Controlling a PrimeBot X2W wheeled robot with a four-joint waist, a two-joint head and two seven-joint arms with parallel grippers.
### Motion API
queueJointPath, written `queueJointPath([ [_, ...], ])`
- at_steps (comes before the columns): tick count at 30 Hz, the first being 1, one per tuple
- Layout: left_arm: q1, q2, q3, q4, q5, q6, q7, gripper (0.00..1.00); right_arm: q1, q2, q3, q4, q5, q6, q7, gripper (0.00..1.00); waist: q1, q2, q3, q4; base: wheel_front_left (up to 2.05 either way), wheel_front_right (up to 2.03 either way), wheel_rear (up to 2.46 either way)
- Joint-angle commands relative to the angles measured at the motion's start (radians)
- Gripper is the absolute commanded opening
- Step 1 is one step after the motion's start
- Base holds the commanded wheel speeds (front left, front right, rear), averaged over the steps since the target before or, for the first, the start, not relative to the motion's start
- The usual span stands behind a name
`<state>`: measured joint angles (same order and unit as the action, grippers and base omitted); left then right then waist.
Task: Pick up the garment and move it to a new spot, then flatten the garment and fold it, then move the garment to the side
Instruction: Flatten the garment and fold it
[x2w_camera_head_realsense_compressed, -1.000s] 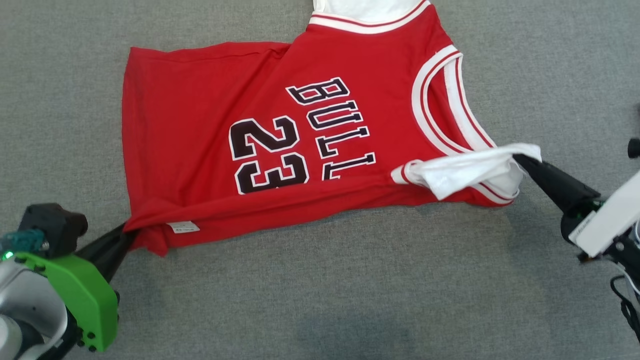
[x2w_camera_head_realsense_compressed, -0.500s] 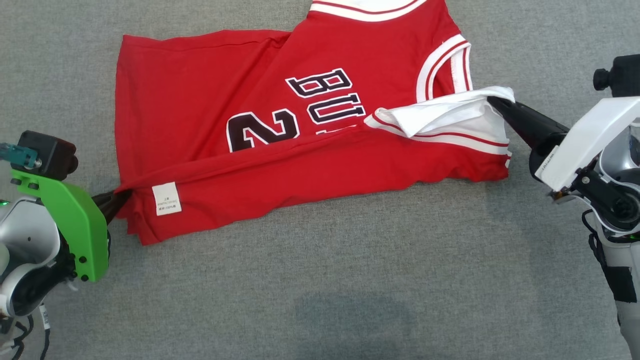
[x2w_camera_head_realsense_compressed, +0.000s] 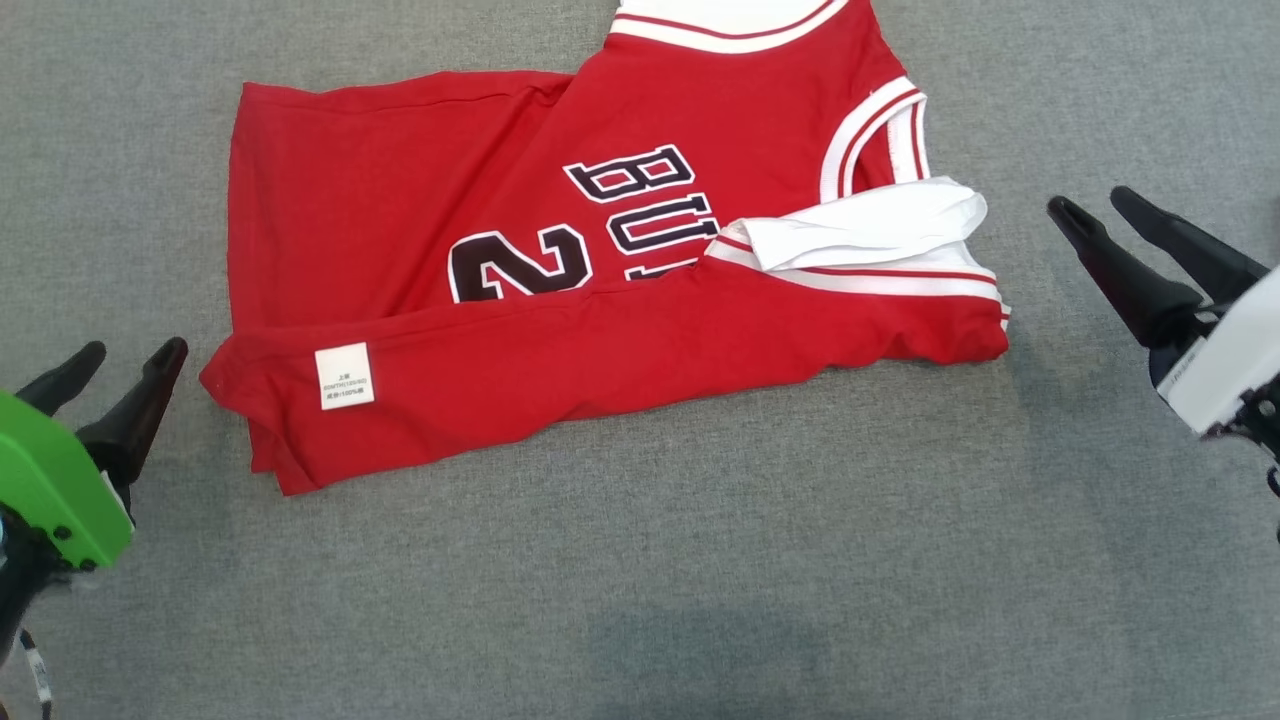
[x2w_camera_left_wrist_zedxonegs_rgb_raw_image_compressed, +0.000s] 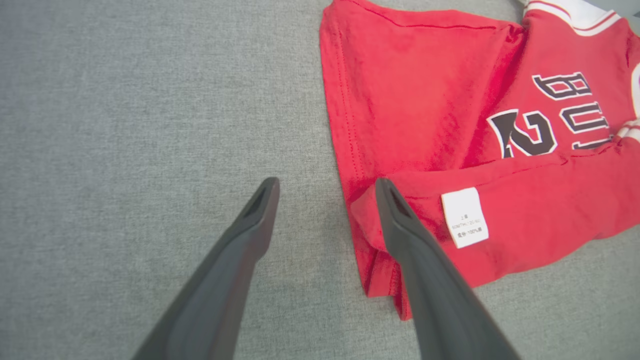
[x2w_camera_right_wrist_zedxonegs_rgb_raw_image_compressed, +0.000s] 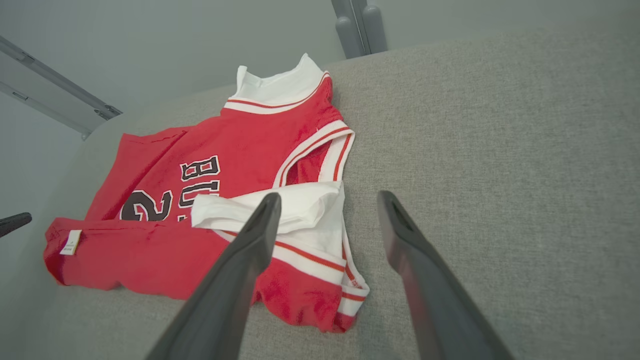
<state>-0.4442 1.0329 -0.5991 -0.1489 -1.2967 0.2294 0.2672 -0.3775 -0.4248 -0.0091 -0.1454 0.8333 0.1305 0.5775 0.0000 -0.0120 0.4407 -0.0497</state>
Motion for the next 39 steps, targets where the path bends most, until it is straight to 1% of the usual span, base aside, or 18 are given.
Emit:
queueJointPath([
  [1, 0.032, 0.006, 0.008, -0.017, -0.004, 0.014, -0.026, 1.0, 0.029, -0.007, -0.003, -0.016, -0.013, 0.0, -0.008, 1.0, 0.0, 0.012, 0.004, 0.003, 0.0, 0.0, 0.0],
  [2, 0.076, -0.001, 0.026, -0.049, -0.022, 0.039, -0.071, 1.0, 0.057, -0.02, -0.009, -0.038, -0.019, 0.0, -0.005, 1.0, 0.0, 0.012, 0.006, 0.005, 0.0, 0.0, 0.0],
  [4, 0.163, -0.032, 0.048, -0.109, -0.06, 0.084, -0.151, 1.0, 0.114, -0.052, -0.007, -0.075, -0.04, 0.0, 0.008, 1.0, 0.0, 0.012, 0.014, 0.009, 0.0, 0.0, 0.0],
  [6, 0.232, -0.06, 0.06, -0.145, -0.072, 0.138, -0.214, 1.0, 0.167, -0.064, -0.002, -0.087, -0.045, 0.0, 0.029, 1.0, 0.0, 0.012, 0.023, 0.017, 0.0, 0.0, 0.0],
  [7, 0.271, -0.097, 0.04, -0.174, -0.065, 0.172, -0.246, 1.0, 0.198, -0.08, 0.0, -0.094, -0.061, 0.0, 0.046, 1.0, 0.0, 0.012, 0.029, 0.029, 0.0, 0.0, 0.0],
  [8, 0.282, -0.115, 0.03, -0.177, -0.067, 0.179, -0.251, 1.0, 0.207, -0.085, 0.0, -0.092, -0.069, 0.0, 0.055, 1.0, 0.0, 0.012, 0.032, 0.036, 0.0, 0.0, 0.0],
  [11, 0.271, -0.137, -0.004, -0.163, -0.053, 0.203, -0.227, 1.0, 0.204, -0.081, 0.013, -0.086, -0.091, 0.0, 0.084, 1.0, 0.0, 0.012, 0.04, 0.055, 0.0, 0.0, 0.0],
  [14, 0.22, -0.156, -0.044, -0.152, -0.032, 0.212, -0.175, 1.0, 0.18, -0.071, 0.022, -0.072, -0.105, 0.0, 0.11, 1.0, 0.0, 0.012, 0.042, 0.078, 0.0, 0.0, 0.0],
  [19, 0.148, -0.182, -0.09, -0.119, -0.014, 0.208, -0.104, 1.0, 0.162, -0.061, 0.055, -0.053, -0.123, 0.0, 0.156, 1.0, 0.0, 0.012, 0.045, 0.096, 0.0, 0.0, 0.0],
  [24, 0.099, -0.191, -0.118, -0.089, 0.021, 0.229, -0.064, 1.0, 0.159, -0.066, 0.063, -0.057, -0.129, 0.0, 0.199, 1.0, 0.0, 0.012, 0.044, 0.097, 0.0, 0.0, 0.0],
  [27, 0.072, -0.168, -0.133, -0.099, 0.057, 0.251, -0.051, 1.0, 0.166, -0.068, 0.055, -0.066, -0.135, 0.0, 0.218, 1.0, 0.0, 0.012, 0.038, 0.096, 0.0, 0.0, 0.0],
  [31, 0.064, -0.164, -0.146, -0.13, 0.072, 0.268, -0.03, 1.0, 0.171, -0.07, 0.053, -0.075, -0.145, 0.0, 0.235, 1.0, 0.0, 0.012, 0.031, 0.093, 0.0, 0.0, 0.0],
  [33, 0.058, -0.147, -0.156, -0.149, 0.088, 0.277, -0.017, 1.0, 0.174, -0.07, 0.05, -0.081, -0.149, 0.0, 0.244, 1.0, 0.0, 0.012, 0.029, 0.09, 0.0, 0.0, 0.0],
  [36, 0.051, -0.155, -0.159, -0.176, 0.085, 0.288, -0.007, 1.0, 0.176, -0.075, 0.049, -0.087, -0.158, 0.0, 0.256, 1.0, 0.0, 0.012, 0.031, 0.09, 0.0, 0.0, 0.0],
  [39, 0.04, -0.167, -0.162, -0.163, 0.083, 0.296, 0.0, 1.0, 0.164, -0.067, 0.053, -0.091, -0.164, 0.0, 0.259, 1.0, 0.0, 0.012, 0.046, 0.087, 0.0, 0.0, 0.0],
])
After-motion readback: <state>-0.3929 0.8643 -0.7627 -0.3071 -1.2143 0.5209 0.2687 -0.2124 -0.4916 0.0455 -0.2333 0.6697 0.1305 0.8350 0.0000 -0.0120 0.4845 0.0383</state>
